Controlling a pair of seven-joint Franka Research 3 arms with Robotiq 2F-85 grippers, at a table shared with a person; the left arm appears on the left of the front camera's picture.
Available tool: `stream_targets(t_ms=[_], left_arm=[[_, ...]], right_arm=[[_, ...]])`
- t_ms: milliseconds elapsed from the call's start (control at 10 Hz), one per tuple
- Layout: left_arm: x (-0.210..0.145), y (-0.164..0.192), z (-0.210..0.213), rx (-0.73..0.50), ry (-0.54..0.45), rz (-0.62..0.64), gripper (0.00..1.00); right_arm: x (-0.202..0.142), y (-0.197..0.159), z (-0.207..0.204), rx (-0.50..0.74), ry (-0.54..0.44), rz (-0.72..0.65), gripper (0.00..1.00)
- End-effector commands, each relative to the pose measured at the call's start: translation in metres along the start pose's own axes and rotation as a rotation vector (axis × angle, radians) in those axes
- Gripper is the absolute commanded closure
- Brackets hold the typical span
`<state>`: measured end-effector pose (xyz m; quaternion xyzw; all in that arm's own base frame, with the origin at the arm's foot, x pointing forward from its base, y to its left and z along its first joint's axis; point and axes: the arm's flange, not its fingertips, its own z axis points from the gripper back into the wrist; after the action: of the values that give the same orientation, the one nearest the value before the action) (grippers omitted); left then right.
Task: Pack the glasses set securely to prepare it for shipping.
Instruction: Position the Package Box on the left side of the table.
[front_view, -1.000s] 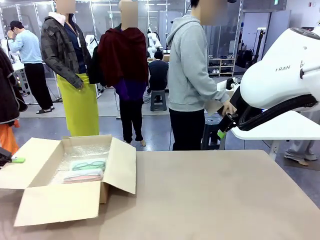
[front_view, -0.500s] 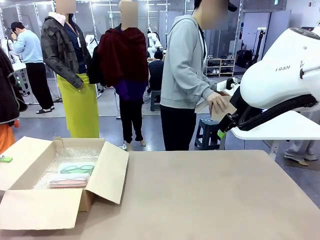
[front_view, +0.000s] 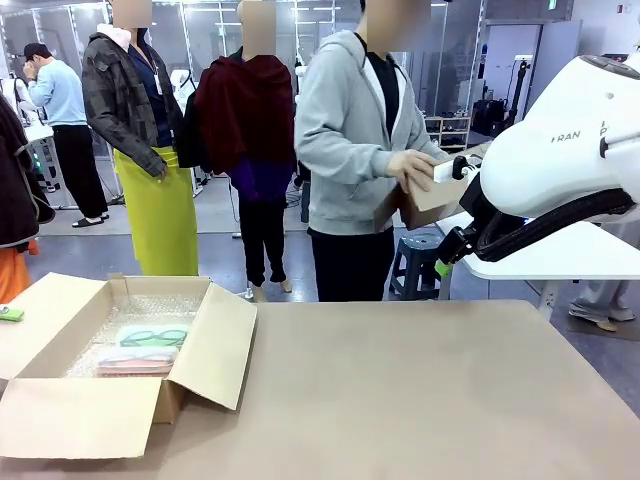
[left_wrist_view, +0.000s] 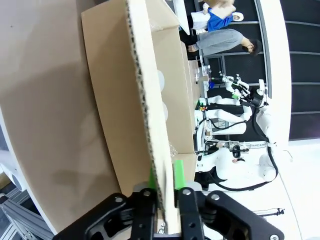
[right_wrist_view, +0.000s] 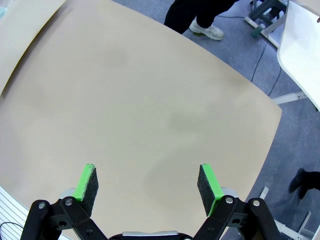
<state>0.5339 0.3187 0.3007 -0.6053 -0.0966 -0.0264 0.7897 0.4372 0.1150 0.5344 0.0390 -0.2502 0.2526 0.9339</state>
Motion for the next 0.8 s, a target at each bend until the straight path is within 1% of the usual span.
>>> stream_targets(t_ms=[0,100,200,400,500,600,700], left_arm=[[-0.002,-0.003,0.005,0.012,-0.027,-0.007,0.31],[-0.004,-0.004,0.007,0.023,-0.036,-0.007,0.14],[-0.005,-0.006,0.012,0.048,-0.056,-0.01,0.0],[-0.008,-0.012,0.026,0.115,-0.103,-0.017,0.0],[-0.011,-0.017,0.036,0.166,-0.129,-0.024,0.17],[-0.013,-0.022,0.044,0.207,-0.147,-0.031,0.07],[-0.015,-0.027,0.049,0.213,-0.161,-0.041,0.0]], right_arm=[[0.002,0.001,0.002,-0.006,0.009,0.001,0.0],[0.002,0.001,0.002,-0.006,0.009,0.001,0.0],[0.002,0.001,0.002,-0.006,0.009,0.001,0.0],[0.002,0.001,0.002,-0.006,0.009,0.001,0.0],[0.002,0.001,0.002,-0.006,0.009,0.001,0.0],[0.002,0.001,0.002,-0.006,0.009,0.001,0.0],[0.002,0.001,0.002,-0.006,0.009,0.001,0.0]])
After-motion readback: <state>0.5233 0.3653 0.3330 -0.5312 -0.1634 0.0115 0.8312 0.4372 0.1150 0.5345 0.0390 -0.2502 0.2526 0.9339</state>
